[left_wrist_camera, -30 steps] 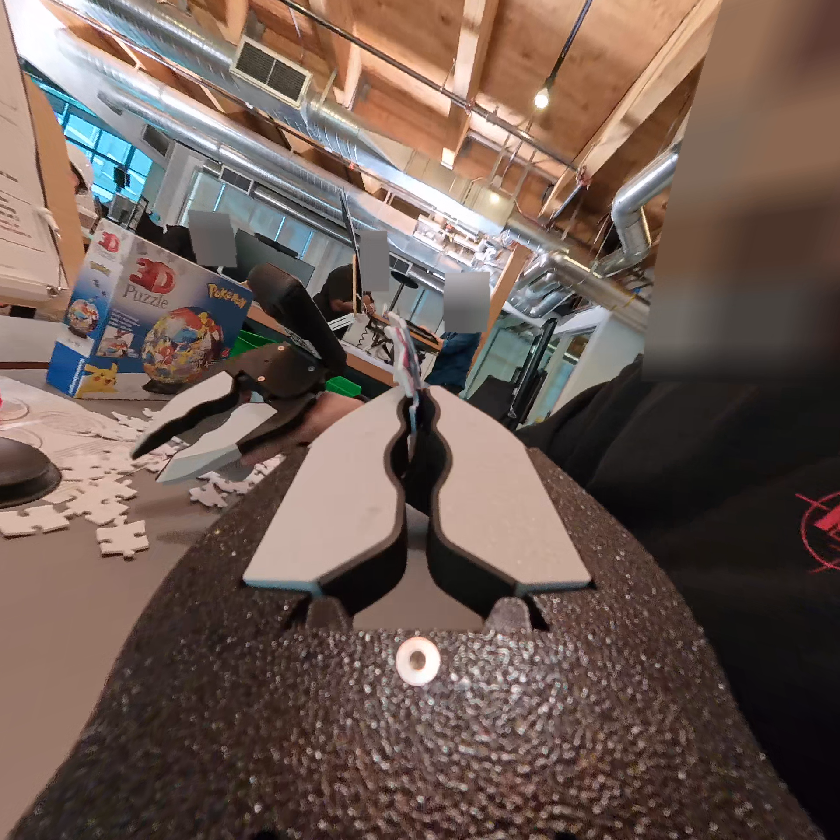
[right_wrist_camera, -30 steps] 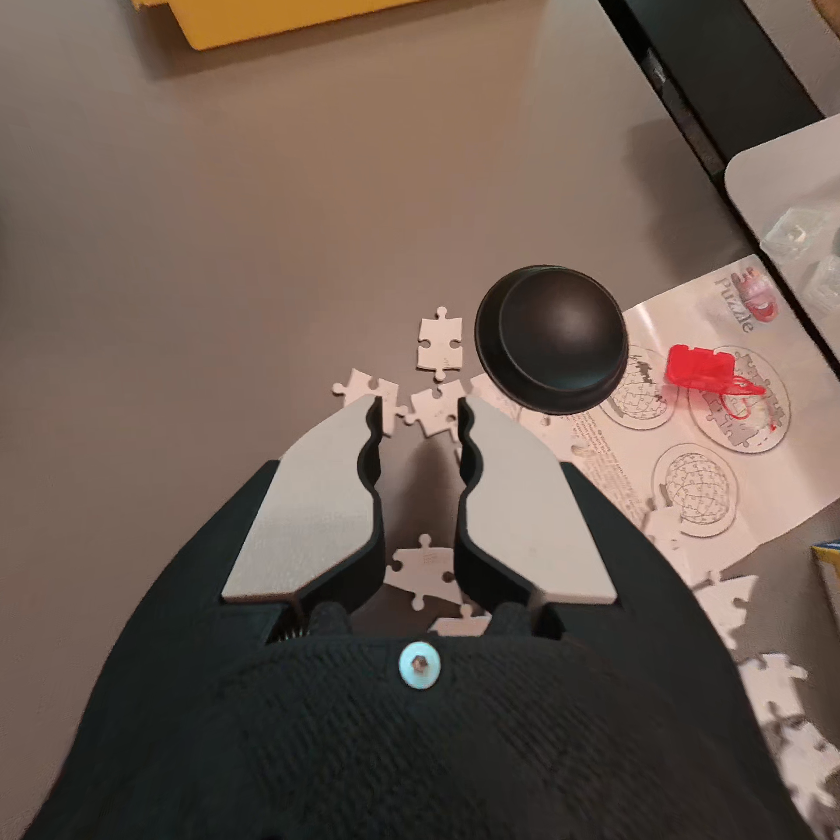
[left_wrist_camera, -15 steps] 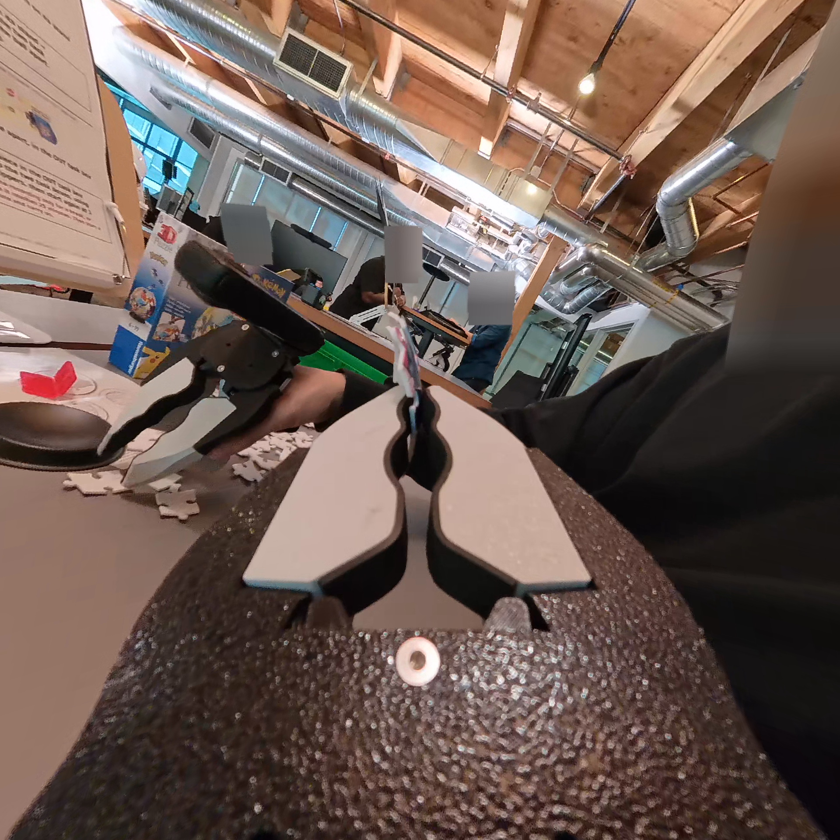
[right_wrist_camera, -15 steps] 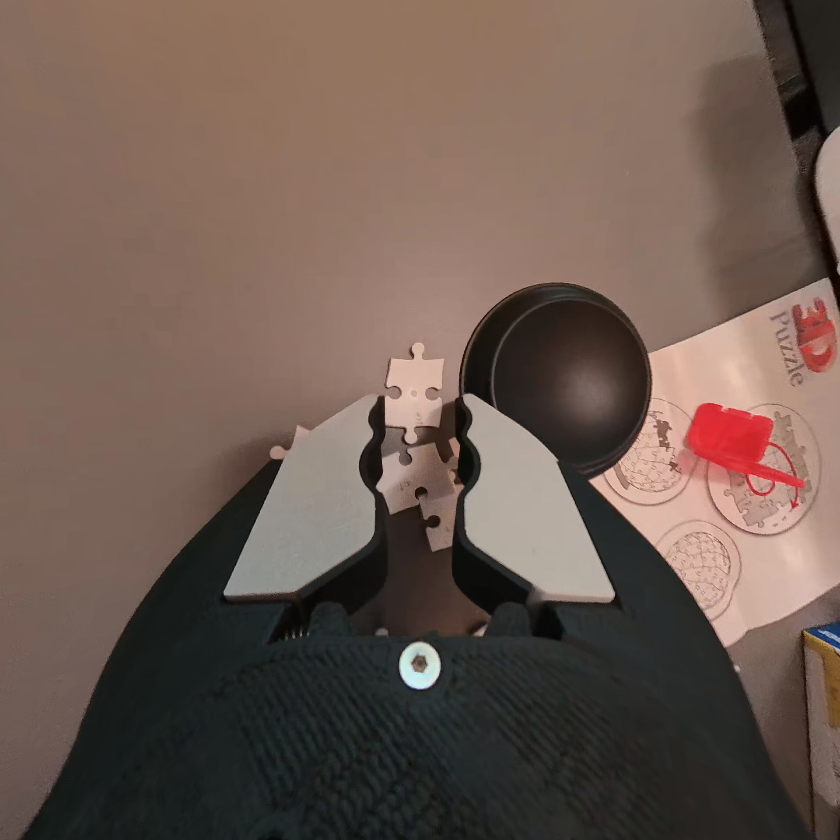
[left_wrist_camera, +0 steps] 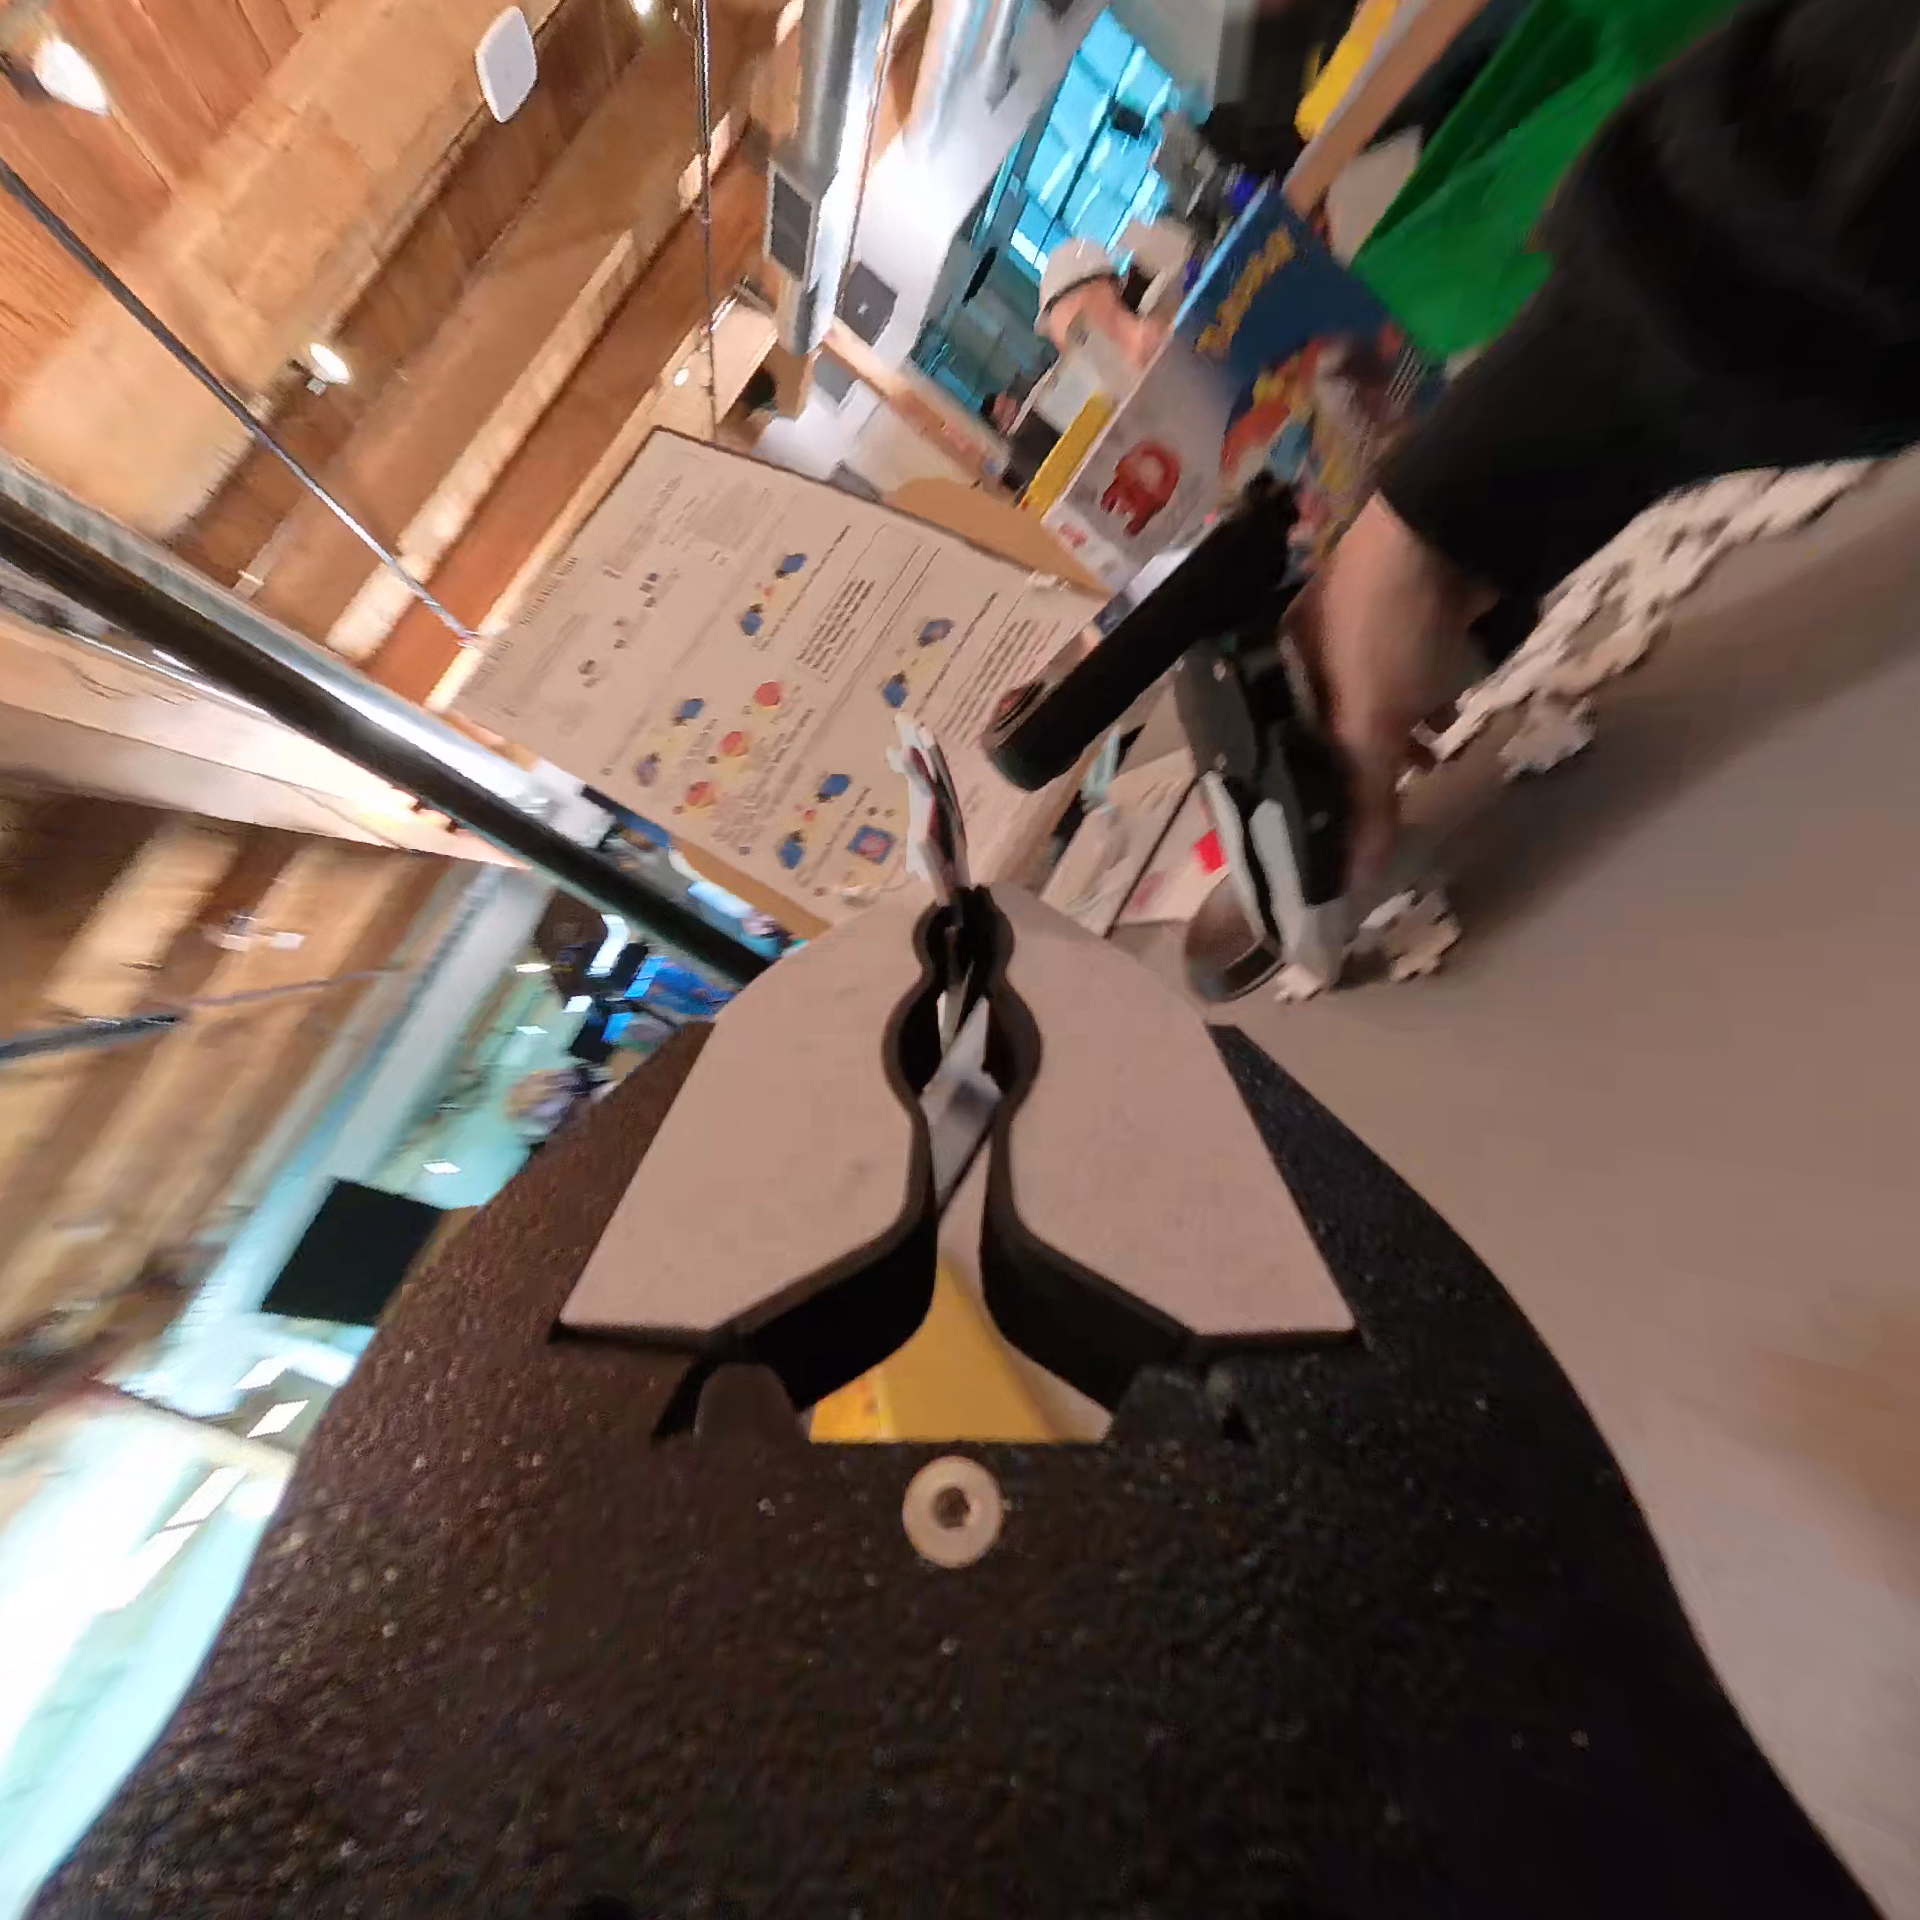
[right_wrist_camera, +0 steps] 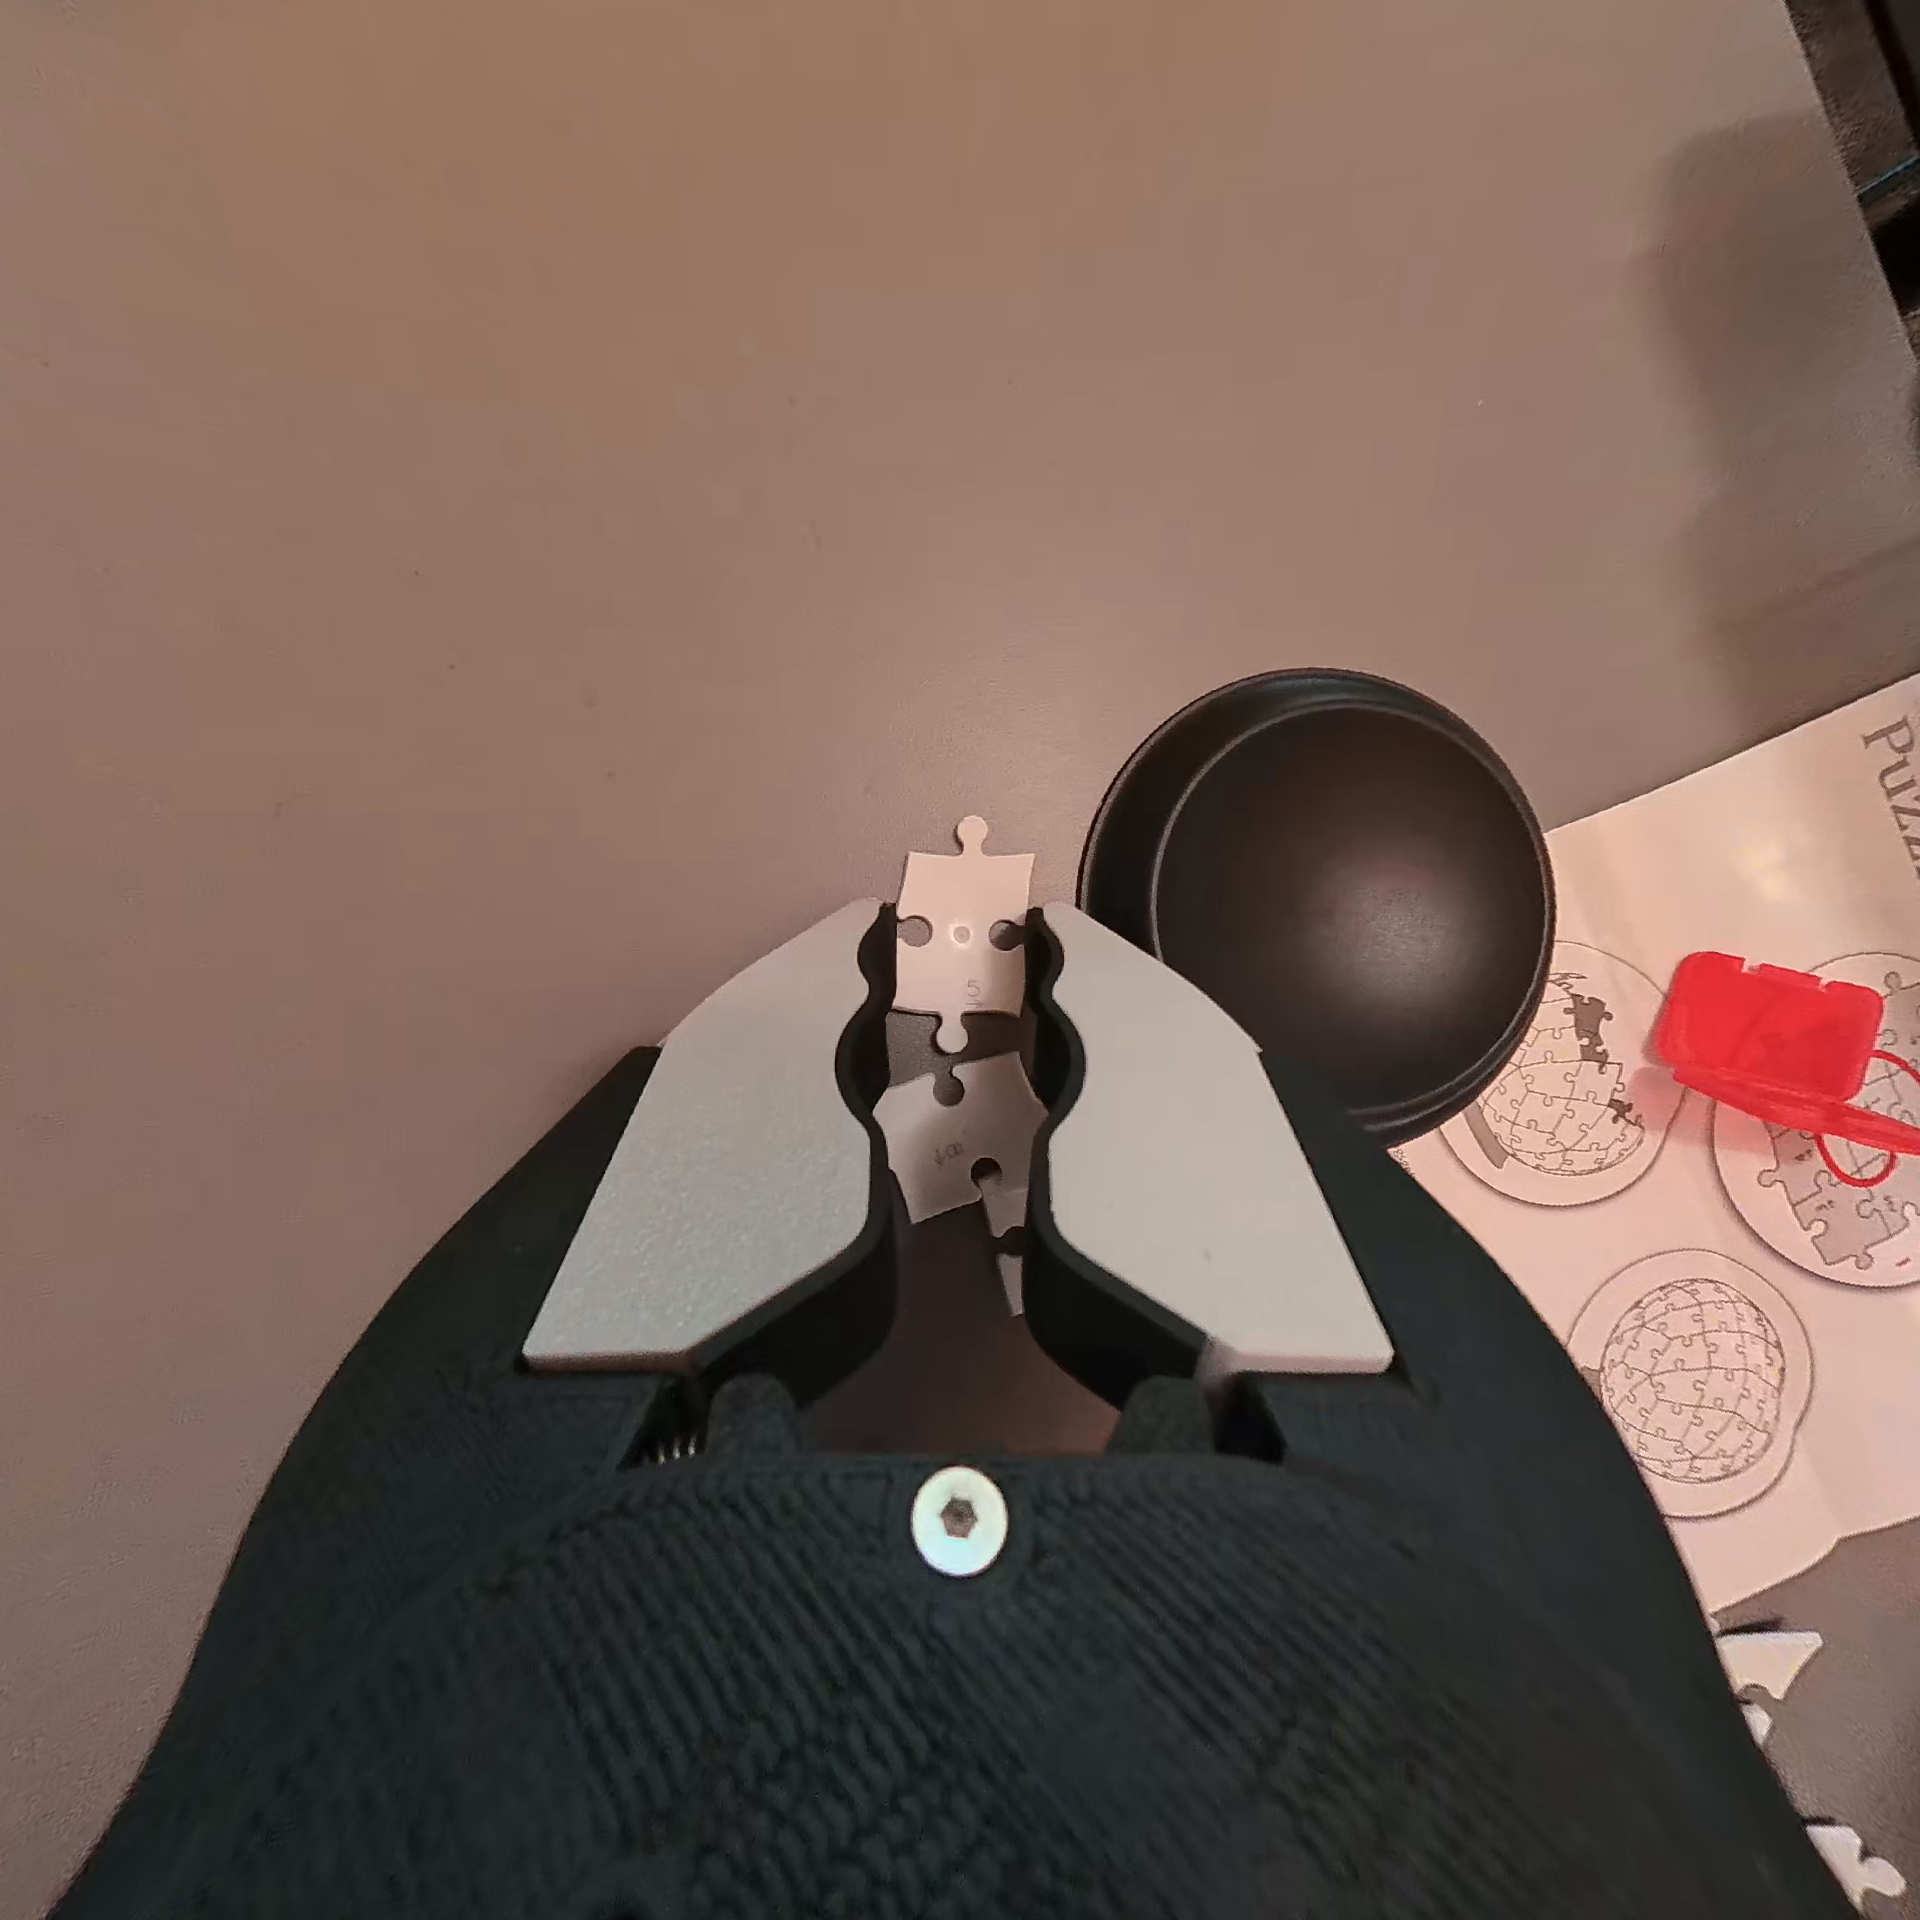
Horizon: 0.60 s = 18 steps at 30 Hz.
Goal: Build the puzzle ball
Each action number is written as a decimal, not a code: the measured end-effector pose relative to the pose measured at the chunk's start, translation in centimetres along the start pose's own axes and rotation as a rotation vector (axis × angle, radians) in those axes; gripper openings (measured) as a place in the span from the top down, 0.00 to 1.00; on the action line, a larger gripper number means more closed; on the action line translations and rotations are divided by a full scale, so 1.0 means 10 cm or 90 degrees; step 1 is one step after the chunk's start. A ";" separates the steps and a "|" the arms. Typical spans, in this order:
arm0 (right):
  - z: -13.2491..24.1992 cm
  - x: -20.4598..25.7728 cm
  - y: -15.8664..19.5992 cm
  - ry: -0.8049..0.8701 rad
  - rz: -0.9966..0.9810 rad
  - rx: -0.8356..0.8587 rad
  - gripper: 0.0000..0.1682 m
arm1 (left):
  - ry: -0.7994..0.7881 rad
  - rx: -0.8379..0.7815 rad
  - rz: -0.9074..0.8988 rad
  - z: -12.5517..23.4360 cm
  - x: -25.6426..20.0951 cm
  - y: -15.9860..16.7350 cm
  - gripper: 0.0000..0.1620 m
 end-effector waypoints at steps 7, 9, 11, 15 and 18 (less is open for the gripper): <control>0.01 0.02 0.00 0.018 0.004 0.008 0.86 | -0.087 0.038 -0.176 0.00 0.03 -0.06 0.99; 0.02 0.06 0.01 0.008 -0.003 0.012 0.86 | -0.097 0.037 -0.190 0.00 0.03 -0.07 0.99; 0.03 0.12 0.02 -0.010 -0.010 0.011 0.86 | -0.104 0.038 -0.196 -0.01 0.03 -0.06 0.99; 0.09 0.22 0.02 -0.041 -0.031 -0.011 0.86 | -0.118 0.056 -0.220 -0.02 0.03 -0.03 0.99; 0.14 0.29 0.01 -0.059 -0.038 -0.024 0.86 | -0.124 0.062 -0.237 -0.03 0.02 -0.03 0.99</control>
Point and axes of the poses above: each gripper's, where its closed fingertips meet, z back along the fingers, y out of its underside, x = y × z across the jaws, the point moved 3 cm from there along z, back along the fingers, and after that the axes turned 2 degrees about z, right-handed, at the moved point
